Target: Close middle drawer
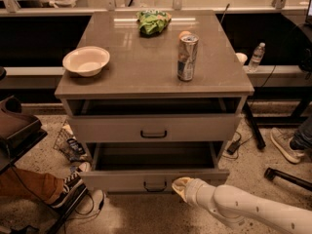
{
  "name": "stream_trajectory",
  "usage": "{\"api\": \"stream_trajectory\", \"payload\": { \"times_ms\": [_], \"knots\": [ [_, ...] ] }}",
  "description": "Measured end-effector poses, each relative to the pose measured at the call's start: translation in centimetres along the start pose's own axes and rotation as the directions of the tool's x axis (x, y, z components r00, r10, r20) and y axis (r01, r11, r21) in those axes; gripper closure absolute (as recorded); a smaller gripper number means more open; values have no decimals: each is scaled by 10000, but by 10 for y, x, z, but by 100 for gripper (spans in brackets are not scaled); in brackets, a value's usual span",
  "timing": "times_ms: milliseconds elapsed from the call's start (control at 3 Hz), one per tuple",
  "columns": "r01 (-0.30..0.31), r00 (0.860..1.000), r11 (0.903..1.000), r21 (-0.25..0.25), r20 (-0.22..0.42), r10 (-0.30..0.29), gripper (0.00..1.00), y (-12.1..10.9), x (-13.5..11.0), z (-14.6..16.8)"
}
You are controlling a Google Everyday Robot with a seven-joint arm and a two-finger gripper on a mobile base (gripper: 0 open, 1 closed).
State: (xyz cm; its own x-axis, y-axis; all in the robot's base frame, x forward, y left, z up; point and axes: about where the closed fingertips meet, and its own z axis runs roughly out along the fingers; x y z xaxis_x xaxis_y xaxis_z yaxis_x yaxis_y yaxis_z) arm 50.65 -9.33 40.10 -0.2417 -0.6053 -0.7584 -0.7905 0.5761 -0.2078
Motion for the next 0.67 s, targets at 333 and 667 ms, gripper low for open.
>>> {"api": "stream_trajectory", "payload": {
  "times_ms": [333,667],
  "knots": [
    [23,9999,9986,525,121,-30,100,-28,-3,-3],
    [-26,9997,9978,664,242,10,100,-49,-3,5]
  ]
}}
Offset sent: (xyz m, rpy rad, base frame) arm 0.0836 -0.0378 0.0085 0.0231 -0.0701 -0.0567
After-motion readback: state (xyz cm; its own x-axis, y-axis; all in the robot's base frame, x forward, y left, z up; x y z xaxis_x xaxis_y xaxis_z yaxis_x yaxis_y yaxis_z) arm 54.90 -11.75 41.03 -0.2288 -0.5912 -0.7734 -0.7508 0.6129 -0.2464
